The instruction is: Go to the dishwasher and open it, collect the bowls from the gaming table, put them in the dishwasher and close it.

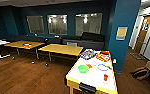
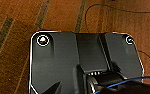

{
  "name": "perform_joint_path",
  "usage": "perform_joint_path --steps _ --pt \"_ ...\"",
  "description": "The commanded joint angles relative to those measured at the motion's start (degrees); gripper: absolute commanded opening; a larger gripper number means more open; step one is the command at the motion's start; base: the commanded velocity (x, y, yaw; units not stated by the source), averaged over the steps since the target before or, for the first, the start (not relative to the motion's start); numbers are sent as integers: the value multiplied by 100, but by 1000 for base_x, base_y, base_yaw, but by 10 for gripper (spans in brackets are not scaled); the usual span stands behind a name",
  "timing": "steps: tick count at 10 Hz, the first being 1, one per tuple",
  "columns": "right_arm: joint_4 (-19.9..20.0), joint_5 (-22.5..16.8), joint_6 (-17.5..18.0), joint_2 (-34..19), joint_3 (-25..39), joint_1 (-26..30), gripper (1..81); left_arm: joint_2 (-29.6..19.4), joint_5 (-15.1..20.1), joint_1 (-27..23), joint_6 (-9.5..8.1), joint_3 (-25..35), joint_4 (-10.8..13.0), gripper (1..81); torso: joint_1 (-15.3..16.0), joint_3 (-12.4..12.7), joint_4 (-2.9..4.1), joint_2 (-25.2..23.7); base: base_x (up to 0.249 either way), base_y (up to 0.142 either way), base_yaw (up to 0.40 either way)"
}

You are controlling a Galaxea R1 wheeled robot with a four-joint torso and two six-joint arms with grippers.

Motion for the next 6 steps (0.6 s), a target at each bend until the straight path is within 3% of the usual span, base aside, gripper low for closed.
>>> perform_joint_path --steps 1,6 --pt "-63 -249 -12 -60 54 296 811 -33 268 -308 20 25 29 811 0 0 0 0 0 126 0" --pt "-63 -249 -12 -60 54 287 811 -33 268 -316 20 25 29 811 -5 2 0 -5 85 124 0"
